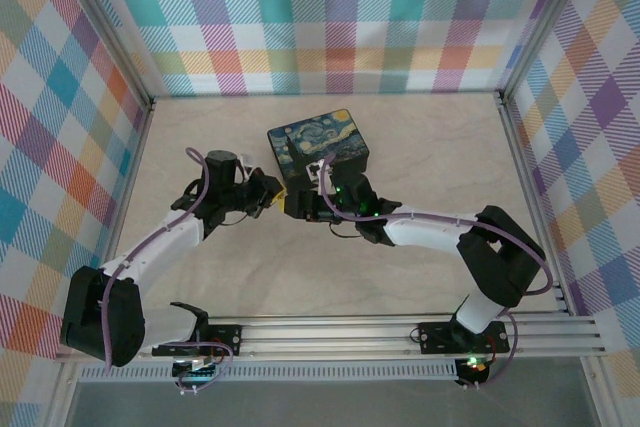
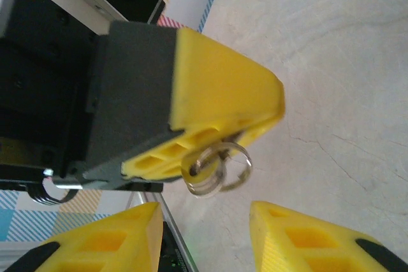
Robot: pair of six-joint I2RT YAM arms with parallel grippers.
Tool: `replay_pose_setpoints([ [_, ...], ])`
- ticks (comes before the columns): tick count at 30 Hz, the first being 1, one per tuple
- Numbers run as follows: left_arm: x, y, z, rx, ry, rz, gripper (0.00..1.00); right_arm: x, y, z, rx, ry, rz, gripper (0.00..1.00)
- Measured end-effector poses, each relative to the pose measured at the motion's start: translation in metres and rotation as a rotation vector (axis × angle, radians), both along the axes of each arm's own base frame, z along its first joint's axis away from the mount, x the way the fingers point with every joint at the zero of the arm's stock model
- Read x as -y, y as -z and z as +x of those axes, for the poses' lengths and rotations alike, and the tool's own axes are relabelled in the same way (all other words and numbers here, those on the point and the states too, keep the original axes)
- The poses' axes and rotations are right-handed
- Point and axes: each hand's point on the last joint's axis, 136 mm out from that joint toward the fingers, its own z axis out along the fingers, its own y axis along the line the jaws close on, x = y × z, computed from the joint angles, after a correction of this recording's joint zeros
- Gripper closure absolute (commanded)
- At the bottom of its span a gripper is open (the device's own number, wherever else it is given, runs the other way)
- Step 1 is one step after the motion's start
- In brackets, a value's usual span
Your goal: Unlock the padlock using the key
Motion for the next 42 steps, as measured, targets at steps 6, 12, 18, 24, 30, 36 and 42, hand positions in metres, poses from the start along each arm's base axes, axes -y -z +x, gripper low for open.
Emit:
replay_pose_setpoints([
  [6,0.003,-0.004,0.002,0.017,0.004,-0.009,1.00,-0.003,-0.010,0.006,0.011,0.014,0.022,0.63],
  [12,0.006,-0.007,0.002,0.027,0.010,-0.022,1.00,-0.003,-0.008,0.013,-0.009,0.036,0.023,0.70],
  [18,0.007,-0.009,0.003,0.038,0.010,-0.027,1.00,-0.003,-0.007,0.016,-0.026,0.051,0.029,0.73],
  [24,0.008,-0.012,0.005,0.044,0.001,-0.033,1.00,0.001,-0.008,0.022,-0.052,0.077,0.041,0.67],
  [30,0.009,-0.014,0.007,0.056,-0.008,-0.034,1.00,0.002,-0.010,0.024,-0.072,0.089,0.058,0.69],
  [36,0.010,-0.015,0.008,0.056,-0.013,-0.043,1.00,0.004,-0.010,0.026,-0.104,0.119,0.099,0.70],
  [42,0.011,-0.021,0.013,0.073,-0.030,-0.066,1.00,0.006,-0.016,0.032,-0.130,0.154,0.145,0.70],
])
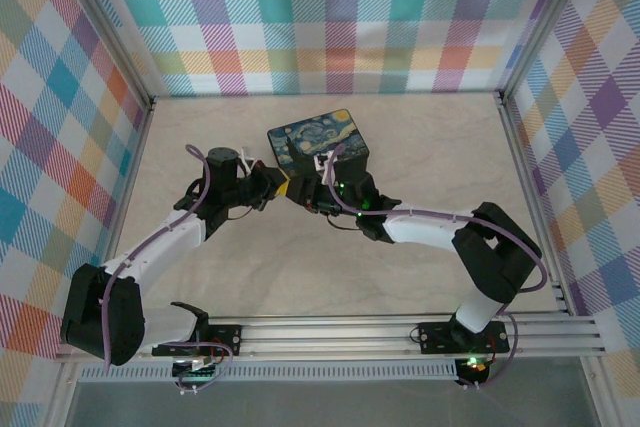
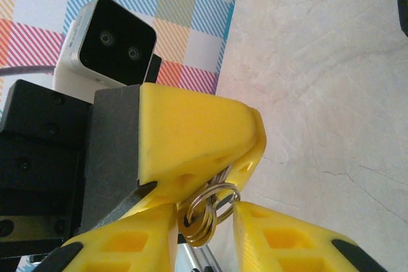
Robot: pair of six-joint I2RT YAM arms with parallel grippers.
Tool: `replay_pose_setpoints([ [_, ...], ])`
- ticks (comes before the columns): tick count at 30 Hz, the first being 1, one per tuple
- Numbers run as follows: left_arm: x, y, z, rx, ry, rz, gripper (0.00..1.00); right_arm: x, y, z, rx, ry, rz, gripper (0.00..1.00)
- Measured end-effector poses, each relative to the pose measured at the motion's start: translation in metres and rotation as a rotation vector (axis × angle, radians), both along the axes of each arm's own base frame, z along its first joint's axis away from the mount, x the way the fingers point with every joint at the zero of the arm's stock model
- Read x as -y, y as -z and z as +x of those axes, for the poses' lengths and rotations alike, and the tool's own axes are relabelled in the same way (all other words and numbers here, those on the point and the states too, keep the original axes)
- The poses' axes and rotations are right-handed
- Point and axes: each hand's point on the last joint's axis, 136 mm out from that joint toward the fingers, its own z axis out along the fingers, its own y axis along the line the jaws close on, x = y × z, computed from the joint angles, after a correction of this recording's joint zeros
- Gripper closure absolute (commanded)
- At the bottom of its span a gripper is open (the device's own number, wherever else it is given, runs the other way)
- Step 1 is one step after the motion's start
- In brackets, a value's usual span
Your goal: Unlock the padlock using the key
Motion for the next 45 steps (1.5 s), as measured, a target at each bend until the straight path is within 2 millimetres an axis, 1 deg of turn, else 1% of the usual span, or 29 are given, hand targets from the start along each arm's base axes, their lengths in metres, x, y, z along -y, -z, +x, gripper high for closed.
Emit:
replay_pose_setpoints([
  [6,0.000,0.000,0.001,-0.002,-0.007,-0.010,1.00,0.002,0.000,0.003,-0.030,0.034,0.030,0.72],
  [11,0.001,0.007,-0.001,-0.015,-0.005,-0.004,1.00,0.006,0.005,0.003,-0.041,0.052,0.028,0.72],
  [15,0.002,0.010,-0.002,-0.021,-0.003,-0.002,1.00,0.009,0.007,0.007,-0.043,0.077,0.023,0.73],
  [25,0.002,0.013,-0.001,-0.029,-0.003,0.001,1.00,0.008,0.008,0.008,-0.054,0.079,0.021,0.75],
  [37,-0.003,0.017,0.004,-0.044,-0.054,0.009,1.00,0.001,0.010,0.009,-0.090,0.062,0.047,0.83],
  [42,-0.004,0.016,0.006,-0.044,-0.065,0.004,1.00,0.001,0.009,0.009,-0.106,0.066,0.057,0.89],
  [43,-0.004,0.016,0.006,-0.045,-0.069,0.003,0.98,0.001,0.009,0.009,-0.107,0.067,0.058,0.90],
  [44,-0.004,0.016,0.006,-0.047,-0.072,0.002,0.94,0.001,0.009,0.009,-0.108,0.068,0.058,0.90],
  [45,-0.004,0.016,0.006,-0.049,-0.073,0.001,0.92,0.001,0.009,0.010,-0.108,0.068,0.059,0.90],
])
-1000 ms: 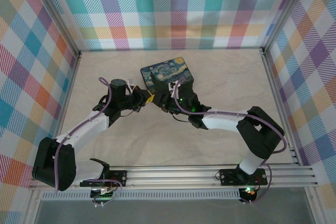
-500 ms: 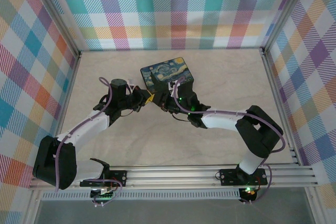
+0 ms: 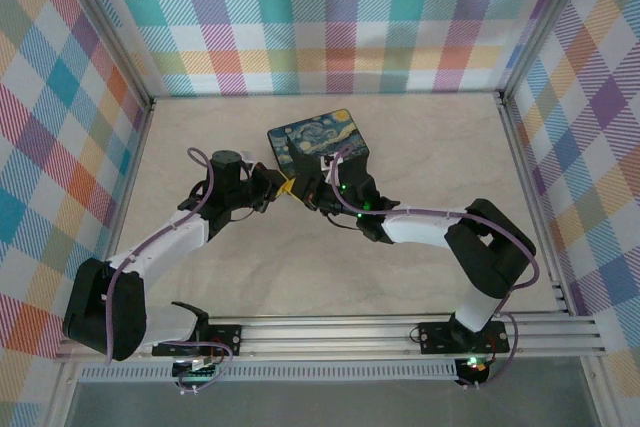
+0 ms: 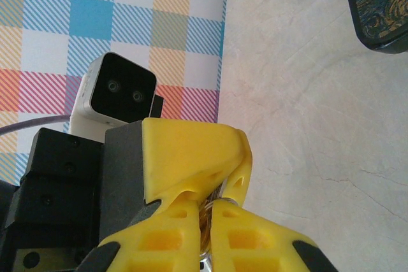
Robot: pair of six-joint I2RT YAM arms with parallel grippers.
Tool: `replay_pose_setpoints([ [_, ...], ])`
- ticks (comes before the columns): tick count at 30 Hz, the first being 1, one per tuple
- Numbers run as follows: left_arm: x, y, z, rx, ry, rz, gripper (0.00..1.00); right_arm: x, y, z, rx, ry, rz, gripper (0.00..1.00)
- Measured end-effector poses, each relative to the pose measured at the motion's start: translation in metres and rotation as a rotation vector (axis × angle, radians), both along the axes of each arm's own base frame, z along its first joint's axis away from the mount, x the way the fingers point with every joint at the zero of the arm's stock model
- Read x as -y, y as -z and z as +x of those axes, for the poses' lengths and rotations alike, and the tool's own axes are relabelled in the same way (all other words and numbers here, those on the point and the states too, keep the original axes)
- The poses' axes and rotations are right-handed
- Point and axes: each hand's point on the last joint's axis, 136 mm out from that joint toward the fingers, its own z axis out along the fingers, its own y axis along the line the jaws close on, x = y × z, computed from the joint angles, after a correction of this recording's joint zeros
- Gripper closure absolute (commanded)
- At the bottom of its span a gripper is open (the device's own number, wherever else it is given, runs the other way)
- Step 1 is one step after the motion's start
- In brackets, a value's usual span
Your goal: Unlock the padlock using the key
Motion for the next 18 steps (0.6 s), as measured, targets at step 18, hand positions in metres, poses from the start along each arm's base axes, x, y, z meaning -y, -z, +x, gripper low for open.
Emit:
replay_pose_setpoints([
  [18,-0.0099,0.0096,-0.0052,-0.014,-0.027,0.042,0.74,0.0011,0.0067,-0.0017,0.003,-0.016,-0.027,0.95],
])
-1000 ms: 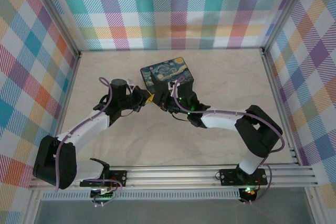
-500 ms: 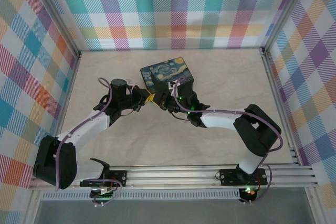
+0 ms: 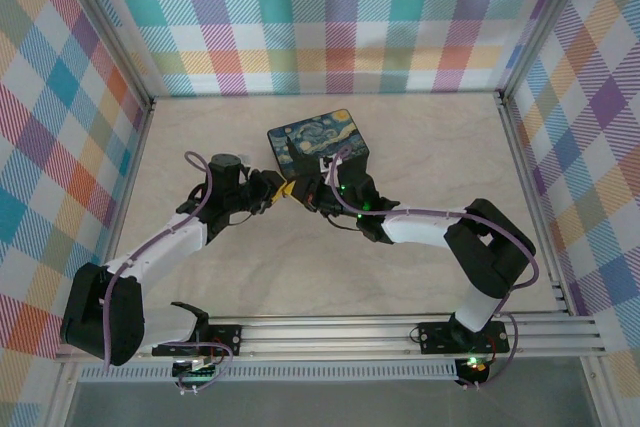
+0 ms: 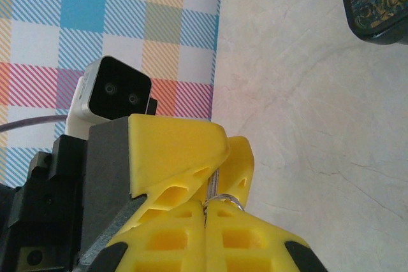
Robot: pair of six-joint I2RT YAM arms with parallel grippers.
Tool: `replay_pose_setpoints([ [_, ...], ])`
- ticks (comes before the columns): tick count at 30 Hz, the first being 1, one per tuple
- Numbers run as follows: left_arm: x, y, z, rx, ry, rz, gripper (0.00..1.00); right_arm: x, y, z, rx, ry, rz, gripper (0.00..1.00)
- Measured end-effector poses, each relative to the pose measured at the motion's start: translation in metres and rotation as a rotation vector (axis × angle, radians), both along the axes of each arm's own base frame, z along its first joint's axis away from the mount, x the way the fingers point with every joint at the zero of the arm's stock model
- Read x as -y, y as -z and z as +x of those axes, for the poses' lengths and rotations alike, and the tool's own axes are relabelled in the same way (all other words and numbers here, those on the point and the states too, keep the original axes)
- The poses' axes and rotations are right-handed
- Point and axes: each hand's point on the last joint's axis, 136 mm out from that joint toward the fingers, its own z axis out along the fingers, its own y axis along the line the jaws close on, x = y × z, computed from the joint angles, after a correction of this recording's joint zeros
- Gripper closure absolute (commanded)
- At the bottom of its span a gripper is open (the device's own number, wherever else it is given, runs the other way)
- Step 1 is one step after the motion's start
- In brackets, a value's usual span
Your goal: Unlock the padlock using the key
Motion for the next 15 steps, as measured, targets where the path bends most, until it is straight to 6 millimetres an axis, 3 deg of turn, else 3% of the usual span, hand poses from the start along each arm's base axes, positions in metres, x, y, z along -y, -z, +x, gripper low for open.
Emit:
replay_pose_setpoints([
  [6,-0.006,0.004,-0.002,-0.006,0.002,0.026,0.76,0.002,0.014,-0.005,0.008,-0.037,-0.064,0.95],
  [15,-0.009,0.007,-0.005,-0.011,0.018,0.046,0.78,0.002,0.017,-0.010,0.035,-0.074,-0.087,0.95],
])
